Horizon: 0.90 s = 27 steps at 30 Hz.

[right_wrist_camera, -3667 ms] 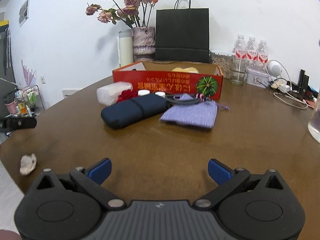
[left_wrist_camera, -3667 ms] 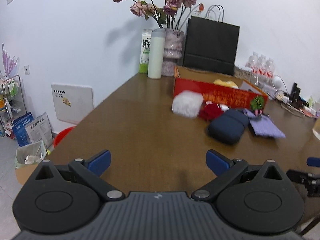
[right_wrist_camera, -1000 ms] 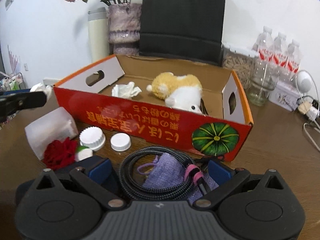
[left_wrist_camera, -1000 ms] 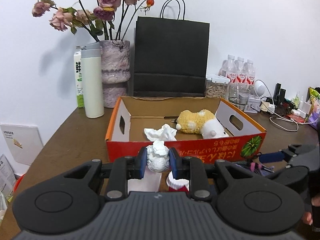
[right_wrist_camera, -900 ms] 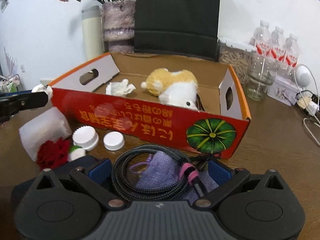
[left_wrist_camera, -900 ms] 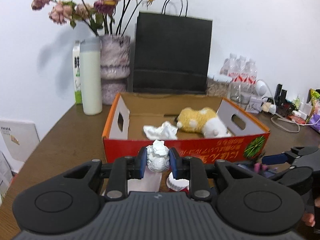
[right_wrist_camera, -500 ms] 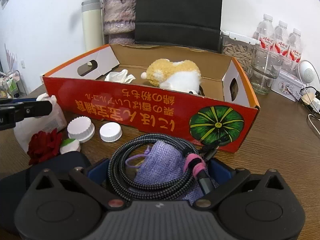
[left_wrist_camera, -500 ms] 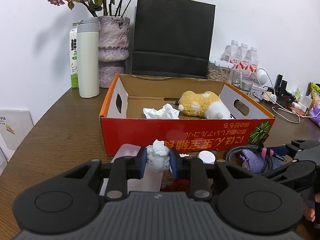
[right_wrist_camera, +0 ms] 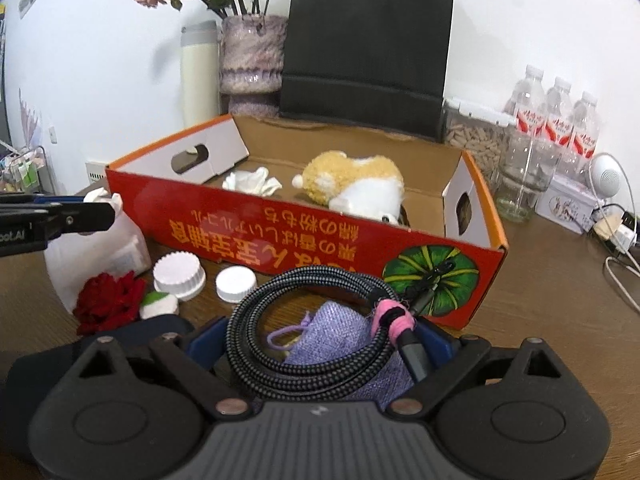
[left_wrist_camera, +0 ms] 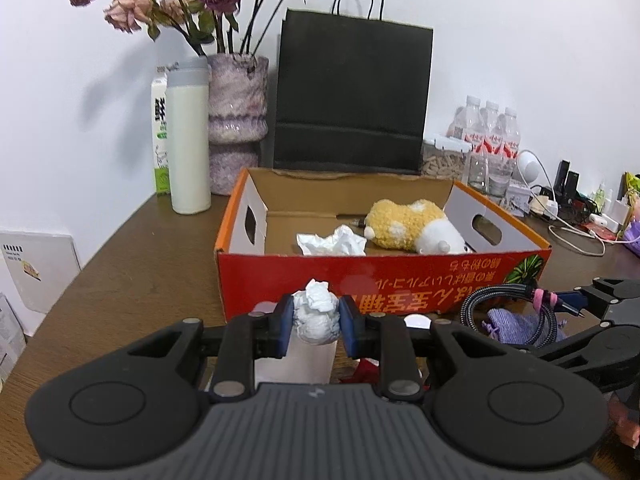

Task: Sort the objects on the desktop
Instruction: 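Carry the tissue and black cable with both grippers over the box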

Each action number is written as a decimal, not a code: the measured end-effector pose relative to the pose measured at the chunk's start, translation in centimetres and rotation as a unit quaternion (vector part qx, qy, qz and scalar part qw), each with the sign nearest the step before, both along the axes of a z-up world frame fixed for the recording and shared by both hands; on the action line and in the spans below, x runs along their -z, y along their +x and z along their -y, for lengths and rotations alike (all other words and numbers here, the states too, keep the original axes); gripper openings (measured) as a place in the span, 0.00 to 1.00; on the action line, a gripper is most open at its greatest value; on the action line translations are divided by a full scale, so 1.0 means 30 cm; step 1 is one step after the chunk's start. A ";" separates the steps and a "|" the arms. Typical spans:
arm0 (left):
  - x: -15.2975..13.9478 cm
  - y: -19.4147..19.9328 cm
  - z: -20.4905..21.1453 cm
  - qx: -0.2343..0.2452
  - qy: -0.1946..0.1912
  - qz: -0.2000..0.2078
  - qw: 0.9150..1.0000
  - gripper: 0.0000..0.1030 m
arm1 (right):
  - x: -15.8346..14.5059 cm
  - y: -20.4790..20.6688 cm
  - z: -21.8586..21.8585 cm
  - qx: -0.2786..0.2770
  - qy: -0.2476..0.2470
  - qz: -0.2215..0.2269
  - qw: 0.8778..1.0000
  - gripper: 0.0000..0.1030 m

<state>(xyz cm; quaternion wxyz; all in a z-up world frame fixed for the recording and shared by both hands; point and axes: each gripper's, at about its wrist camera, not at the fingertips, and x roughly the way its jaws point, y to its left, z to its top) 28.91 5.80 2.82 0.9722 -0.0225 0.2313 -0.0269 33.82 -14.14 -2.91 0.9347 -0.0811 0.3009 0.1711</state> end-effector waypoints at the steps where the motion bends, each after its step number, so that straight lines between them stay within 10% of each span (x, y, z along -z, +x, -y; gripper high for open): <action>1: -0.005 -0.005 0.000 -0.002 0.000 0.003 1.000 0.24 | -0.009 -0.009 0.000 0.000 0.002 0.006 1.000 0.93; 14: -0.146 0.024 0.041 -0.009 -0.005 0.062 0.998 0.24 | -0.200 -0.050 -0.016 -0.006 0.051 0.094 0.994 0.93; 27: -0.171 0.288 0.053 -0.046 -0.002 0.082 0.996 0.24 | -0.238 0.202 -0.090 0.007 0.074 0.114 0.991 0.93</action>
